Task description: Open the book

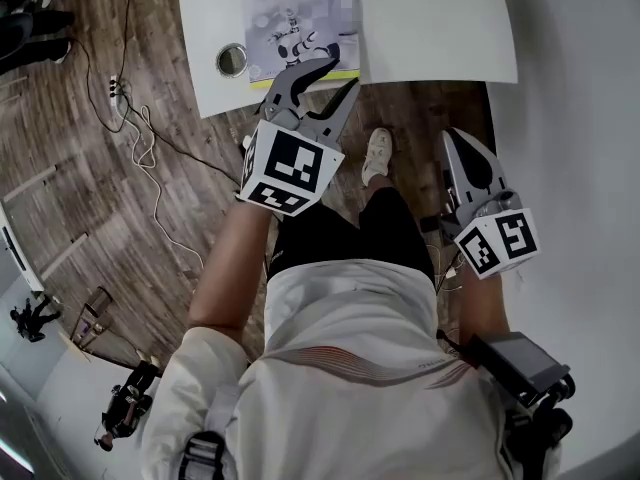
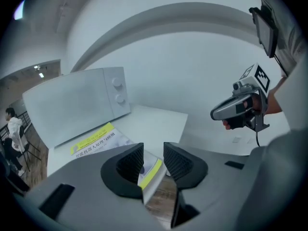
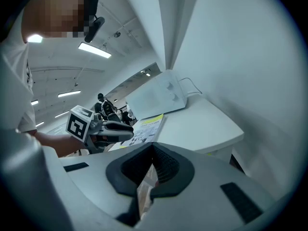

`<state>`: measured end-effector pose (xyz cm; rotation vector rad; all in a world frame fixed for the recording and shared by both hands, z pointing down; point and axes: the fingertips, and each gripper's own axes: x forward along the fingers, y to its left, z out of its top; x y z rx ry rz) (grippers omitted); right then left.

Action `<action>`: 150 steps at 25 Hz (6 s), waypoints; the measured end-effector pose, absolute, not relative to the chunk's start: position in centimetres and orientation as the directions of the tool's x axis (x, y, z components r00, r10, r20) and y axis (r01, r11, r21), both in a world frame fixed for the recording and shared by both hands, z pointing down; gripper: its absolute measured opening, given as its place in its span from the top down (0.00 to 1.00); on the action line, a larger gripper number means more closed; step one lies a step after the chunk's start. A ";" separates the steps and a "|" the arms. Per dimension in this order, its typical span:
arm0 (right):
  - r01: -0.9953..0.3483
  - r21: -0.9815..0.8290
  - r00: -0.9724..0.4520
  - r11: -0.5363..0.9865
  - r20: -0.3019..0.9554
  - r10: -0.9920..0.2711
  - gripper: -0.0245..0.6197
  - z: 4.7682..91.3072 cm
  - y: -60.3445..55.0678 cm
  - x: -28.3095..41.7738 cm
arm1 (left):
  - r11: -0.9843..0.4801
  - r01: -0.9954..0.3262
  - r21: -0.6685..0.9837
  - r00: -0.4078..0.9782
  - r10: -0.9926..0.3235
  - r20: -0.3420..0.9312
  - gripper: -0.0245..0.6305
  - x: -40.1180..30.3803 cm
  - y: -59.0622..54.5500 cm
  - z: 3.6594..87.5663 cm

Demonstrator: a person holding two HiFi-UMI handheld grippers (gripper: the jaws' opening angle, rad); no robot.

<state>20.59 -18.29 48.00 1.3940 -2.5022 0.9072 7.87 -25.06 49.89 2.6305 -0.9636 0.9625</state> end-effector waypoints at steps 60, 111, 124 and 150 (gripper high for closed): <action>-0.793 -0.476 -0.582 0.380 0.410 -0.702 0.96 50.7 -17.7 19.2 | -0.645 -0.763 0.035 0.504 -0.560 0.657 0.95 7.6 -26.2 51.2; -0.743 -0.429 -0.670 0.514 0.458 -0.585 0.96 50.6 -19.8 4.5 | 0.086 -0.917 0.389 0.192 -0.760 0.621 0.95 -24.6 -21.9 57.2; -0.746 -0.432 -0.666 0.507 0.464 -0.584 0.96 50.9 -19.8 3.1 | 0.081 -0.919 0.386 0.203 -0.743 0.638 0.93 -25.4 -20.7 60.0; -0.753 -0.256 -0.658 0.606 0.289 -0.696 0.96 34.7 -20.0 1.9 | -0.238 -0.936 0.258 0.283 -0.947 0.154 0.95 -23.2 -21.3 31.5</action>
